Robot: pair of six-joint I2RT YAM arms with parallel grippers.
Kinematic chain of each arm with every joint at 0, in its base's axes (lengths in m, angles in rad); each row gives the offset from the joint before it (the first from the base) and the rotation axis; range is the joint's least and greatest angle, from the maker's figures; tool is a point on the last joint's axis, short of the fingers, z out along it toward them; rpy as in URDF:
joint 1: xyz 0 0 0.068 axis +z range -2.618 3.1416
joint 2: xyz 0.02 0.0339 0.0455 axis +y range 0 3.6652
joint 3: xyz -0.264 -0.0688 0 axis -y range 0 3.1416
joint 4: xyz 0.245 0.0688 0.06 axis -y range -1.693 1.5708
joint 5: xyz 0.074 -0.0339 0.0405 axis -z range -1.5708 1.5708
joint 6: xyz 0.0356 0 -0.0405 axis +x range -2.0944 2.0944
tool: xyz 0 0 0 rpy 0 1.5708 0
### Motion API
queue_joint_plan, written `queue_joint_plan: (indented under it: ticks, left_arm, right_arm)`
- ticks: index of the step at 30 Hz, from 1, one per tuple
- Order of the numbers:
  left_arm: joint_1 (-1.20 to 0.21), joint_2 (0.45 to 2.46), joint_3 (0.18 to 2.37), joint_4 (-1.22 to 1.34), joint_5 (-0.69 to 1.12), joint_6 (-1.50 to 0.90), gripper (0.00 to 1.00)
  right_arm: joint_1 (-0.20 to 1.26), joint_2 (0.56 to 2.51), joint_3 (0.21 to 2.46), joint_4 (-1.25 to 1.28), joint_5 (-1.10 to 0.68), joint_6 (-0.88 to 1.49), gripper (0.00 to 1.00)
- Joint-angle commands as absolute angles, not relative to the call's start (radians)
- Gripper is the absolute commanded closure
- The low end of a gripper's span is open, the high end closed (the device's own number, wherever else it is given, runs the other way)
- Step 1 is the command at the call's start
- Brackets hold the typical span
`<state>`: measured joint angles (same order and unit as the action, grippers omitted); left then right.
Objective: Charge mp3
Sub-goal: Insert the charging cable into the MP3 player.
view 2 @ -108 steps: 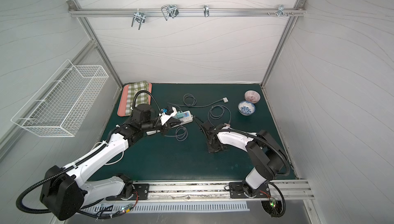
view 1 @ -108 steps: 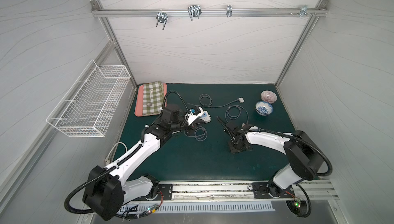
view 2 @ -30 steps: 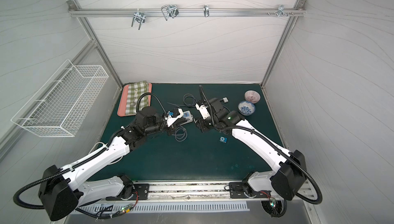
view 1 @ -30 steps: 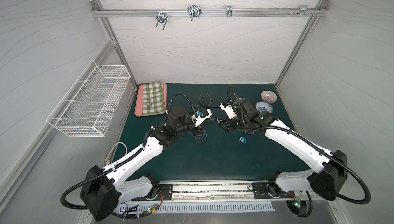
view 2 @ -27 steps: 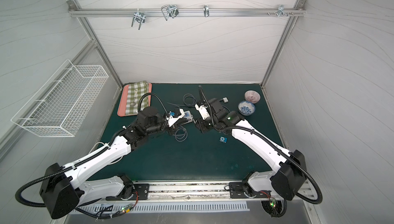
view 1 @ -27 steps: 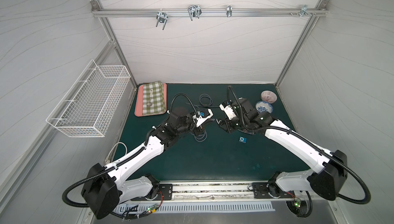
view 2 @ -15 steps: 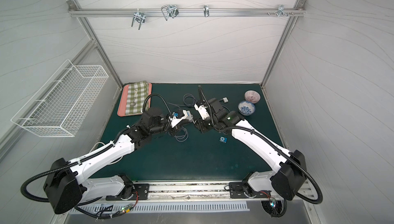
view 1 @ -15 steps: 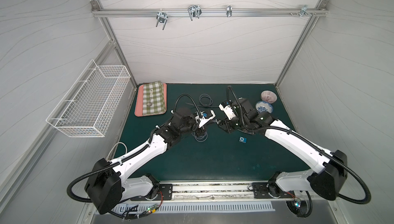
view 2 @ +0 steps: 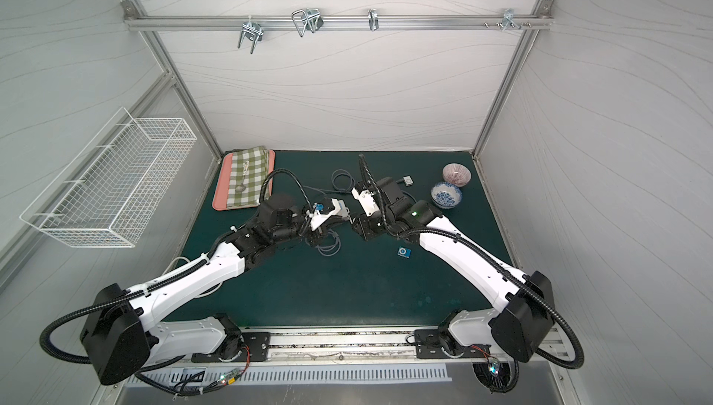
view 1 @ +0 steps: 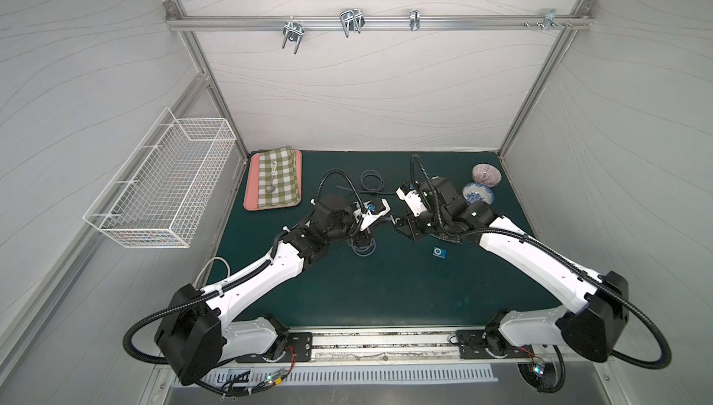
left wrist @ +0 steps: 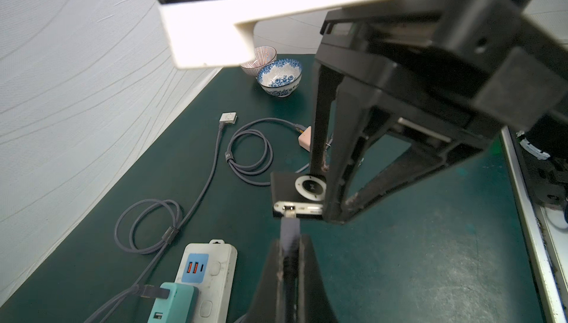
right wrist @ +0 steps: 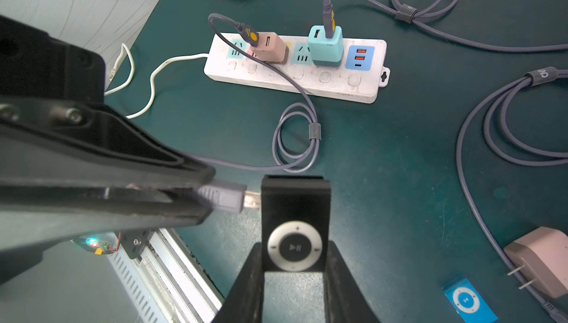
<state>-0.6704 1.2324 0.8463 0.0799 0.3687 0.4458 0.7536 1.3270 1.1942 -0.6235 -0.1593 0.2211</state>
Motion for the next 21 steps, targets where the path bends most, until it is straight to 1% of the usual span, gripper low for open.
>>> queue_joint_plan:
  ticks: [1, 8, 15, 18, 21]
  left_arm:
    - [-0.679, 1.239, 0.874, 0.143, 0.36, 0.463, 1.0]
    - [-0.688, 1.246, 0.87, 0.148, 0.341, 0.478, 1.0]
    - [-0.726, 1.25, 0.857, 0.145, 0.235, 0.558, 1.0]
    - [-0.751, 1.24, 0.831, 0.185, 0.175, 0.59, 1.0]
    - [-0.757, 1.239, 0.82, 0.21, 0.156, 0.603, 1.0]
  right_arm:
    - [0.769, 1.335, 1.228, -0.642, -0.202, 0.222, 0.78]
    - [0.771, 1.343, 1.246, -0.652, -0.215, 0.219, 0.79]
    - [0.779, 1.349, 1.246, -0.664, -0.232, 0.219, 0.8]
    - [0.782, 1.355, 1.238, -0.664, -0.241, 0.232, 0.8]
    - [0.785, 1.356, 1.238, -0.661, -0.251, 0.239, 0.81]
